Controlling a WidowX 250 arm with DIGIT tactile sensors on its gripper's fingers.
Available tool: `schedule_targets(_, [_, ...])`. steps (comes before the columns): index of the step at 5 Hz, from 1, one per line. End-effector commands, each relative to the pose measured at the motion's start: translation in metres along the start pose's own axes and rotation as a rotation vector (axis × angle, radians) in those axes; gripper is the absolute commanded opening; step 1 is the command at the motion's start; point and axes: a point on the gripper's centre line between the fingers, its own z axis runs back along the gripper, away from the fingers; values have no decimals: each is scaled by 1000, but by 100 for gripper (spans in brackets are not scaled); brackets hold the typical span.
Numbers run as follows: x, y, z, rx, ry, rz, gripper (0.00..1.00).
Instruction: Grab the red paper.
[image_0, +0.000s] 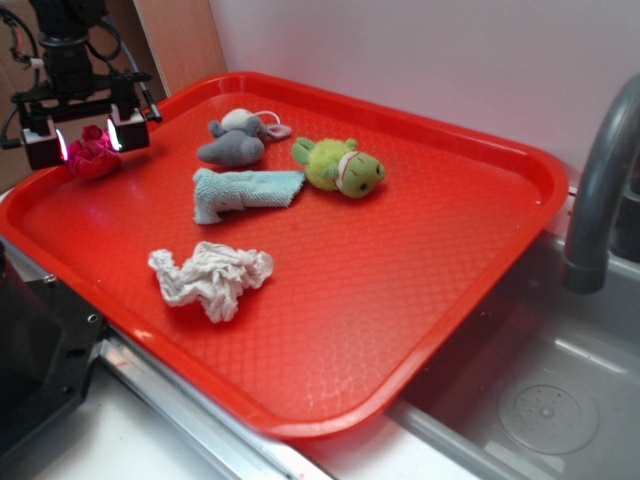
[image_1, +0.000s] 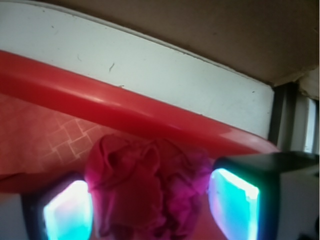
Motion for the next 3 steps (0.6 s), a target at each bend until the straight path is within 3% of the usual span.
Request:
schedule_targets(1, [-23, -2, 4, -15, -8, -64, 0])
schedule_targets(2, [-30, -2, 16, -25, -9, -90, 0])
schedule_targets(3, [-39, -10, 54, -31, -16, -194, 0])
